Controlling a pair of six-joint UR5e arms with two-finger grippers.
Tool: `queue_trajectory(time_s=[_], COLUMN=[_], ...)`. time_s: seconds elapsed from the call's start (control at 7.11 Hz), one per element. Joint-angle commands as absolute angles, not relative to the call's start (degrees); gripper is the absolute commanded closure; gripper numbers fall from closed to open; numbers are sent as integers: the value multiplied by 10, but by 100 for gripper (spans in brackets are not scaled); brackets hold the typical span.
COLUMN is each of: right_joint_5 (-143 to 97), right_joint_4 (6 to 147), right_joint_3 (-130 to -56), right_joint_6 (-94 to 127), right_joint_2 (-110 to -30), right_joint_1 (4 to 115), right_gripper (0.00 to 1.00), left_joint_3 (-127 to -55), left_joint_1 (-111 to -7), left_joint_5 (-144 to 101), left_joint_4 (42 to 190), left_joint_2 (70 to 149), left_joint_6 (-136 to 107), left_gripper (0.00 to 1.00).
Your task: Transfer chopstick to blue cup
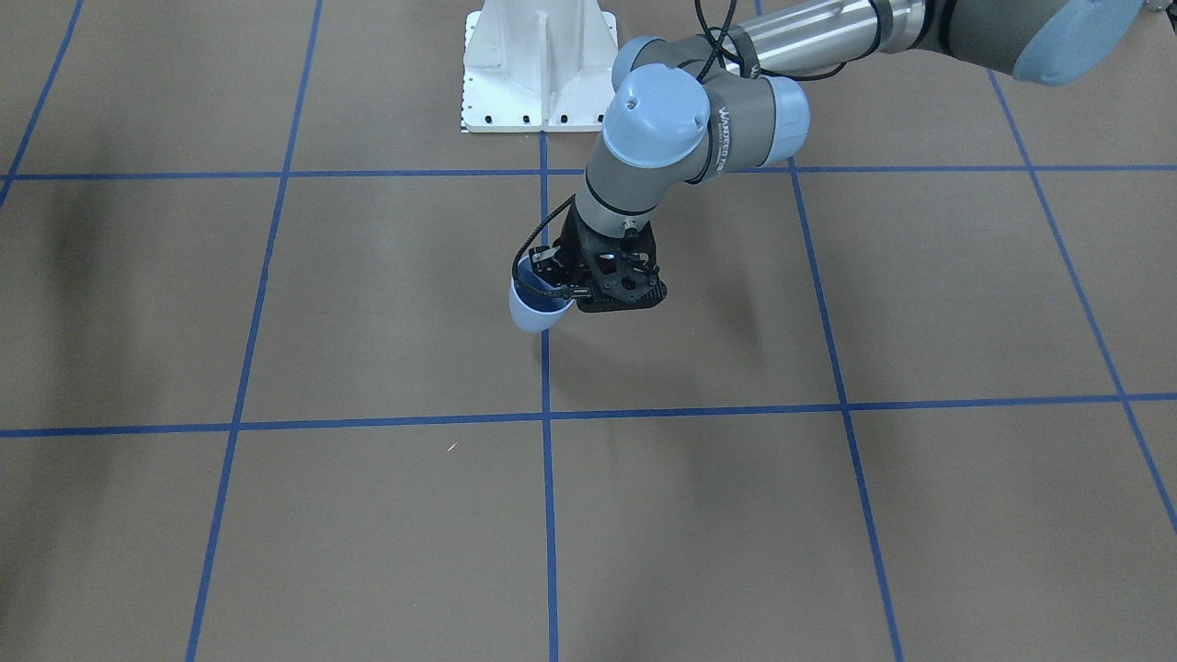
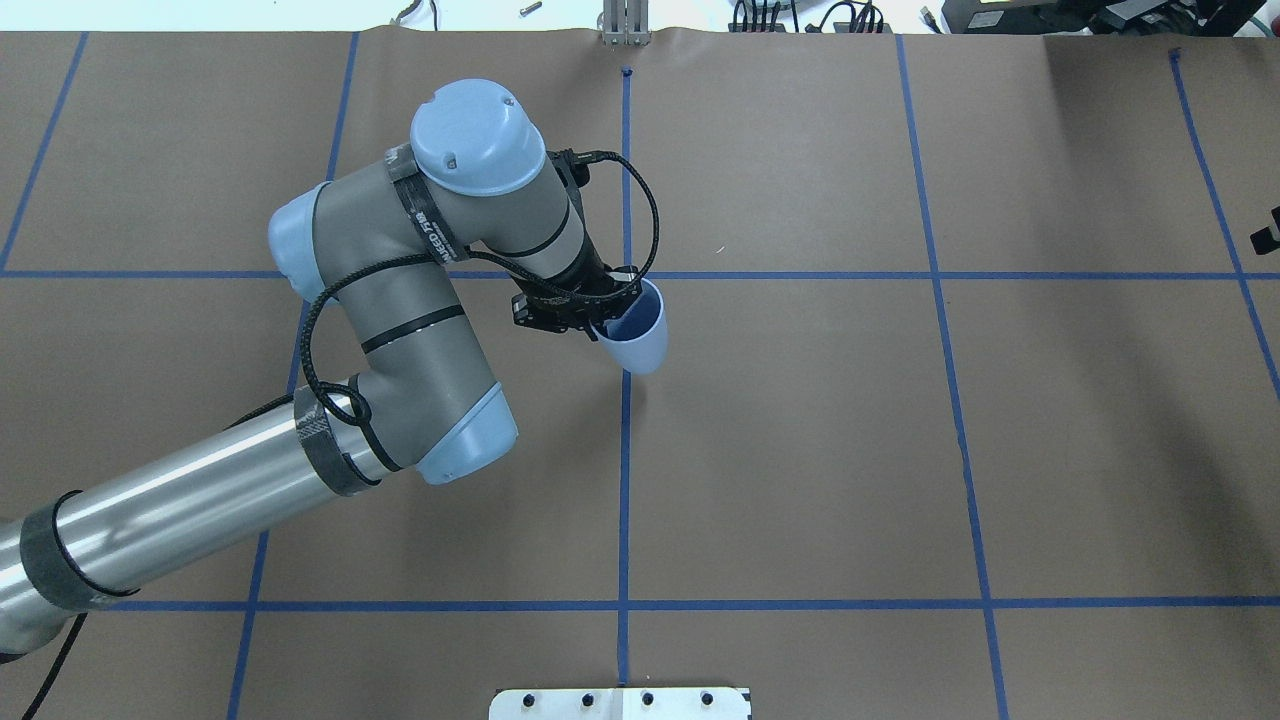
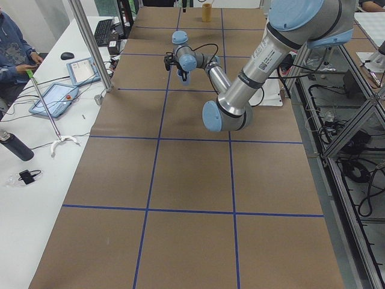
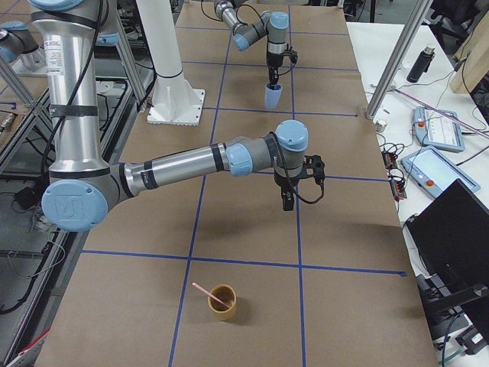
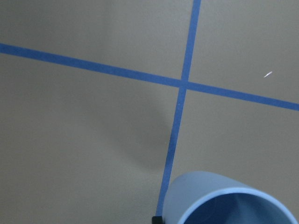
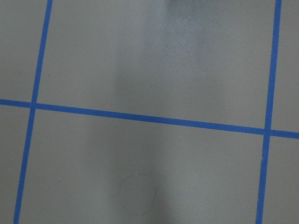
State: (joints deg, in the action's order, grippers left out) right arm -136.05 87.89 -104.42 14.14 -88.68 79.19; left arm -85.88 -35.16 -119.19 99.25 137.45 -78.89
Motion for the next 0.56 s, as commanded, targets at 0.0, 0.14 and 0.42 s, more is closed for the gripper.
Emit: queue_trajectory(time_s=[0.0,0.14,0.42], right_joint_5=[-1361,-1368,-1368], right_joint_4=[879,879,879], right_joint_3=[-1045,-1044,-1042], right_joint_6=[142,142,142], right_joint_2=[-888,-888,-888], right_joint_1=[793,792,793], right_gripper=[0,0,0], left_joint_3=[-855,-856,-863], left_joint_1=[-339,-339,-336], left_joint_5=[-1183,-1183,-1158], left_joint_4=[992,991,992], left_joint_2=[1373,1372,1365], left_joint_6=[-792,-793,-793], left_gripper=[88,82,2])
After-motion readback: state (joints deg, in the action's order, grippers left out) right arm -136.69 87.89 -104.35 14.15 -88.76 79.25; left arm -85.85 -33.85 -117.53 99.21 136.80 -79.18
